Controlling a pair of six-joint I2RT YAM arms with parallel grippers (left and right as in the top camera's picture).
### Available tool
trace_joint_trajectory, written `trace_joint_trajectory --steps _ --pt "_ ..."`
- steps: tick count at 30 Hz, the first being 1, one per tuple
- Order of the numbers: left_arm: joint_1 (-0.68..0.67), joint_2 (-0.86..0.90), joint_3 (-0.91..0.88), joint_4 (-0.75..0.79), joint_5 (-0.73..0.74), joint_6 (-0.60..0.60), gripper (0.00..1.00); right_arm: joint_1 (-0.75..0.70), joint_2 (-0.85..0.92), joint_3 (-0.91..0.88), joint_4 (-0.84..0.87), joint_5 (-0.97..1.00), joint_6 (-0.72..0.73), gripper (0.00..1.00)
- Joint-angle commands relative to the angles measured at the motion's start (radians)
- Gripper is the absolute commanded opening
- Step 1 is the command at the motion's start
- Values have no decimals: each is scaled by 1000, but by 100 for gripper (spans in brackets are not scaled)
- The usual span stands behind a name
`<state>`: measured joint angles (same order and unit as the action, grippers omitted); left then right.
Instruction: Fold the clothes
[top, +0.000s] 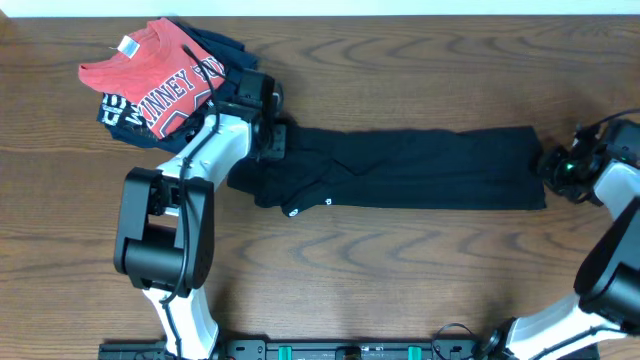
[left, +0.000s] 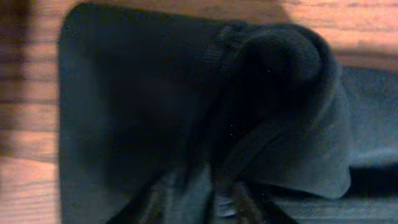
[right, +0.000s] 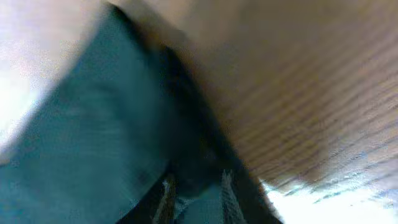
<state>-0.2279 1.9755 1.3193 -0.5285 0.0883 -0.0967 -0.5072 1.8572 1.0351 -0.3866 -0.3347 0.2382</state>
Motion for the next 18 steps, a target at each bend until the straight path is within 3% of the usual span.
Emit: trace_joint_trajectory --steps 1,5,9,12,16,18 --pt "0 -56 27 -17 -1 6 58 8 79 -2 0 46 27 21" --pt "0 -107 27 -52 16 6 64 -4 153 -2 -42 121 64 12" --pt "1 -148 27 -109 16 7 68 -48 124 -2 -126 391 136 10" --pt "0 -164 27 -144 16 7 69 -90 65 -2 -153 442 151 9" --pt "0 -164 27 -182 16 6 69 -127 -37 -2 -175 472 159 14" --pt "0 -164 27 -196 31 6 69 -129 -86 -2 -177 467 160 25"
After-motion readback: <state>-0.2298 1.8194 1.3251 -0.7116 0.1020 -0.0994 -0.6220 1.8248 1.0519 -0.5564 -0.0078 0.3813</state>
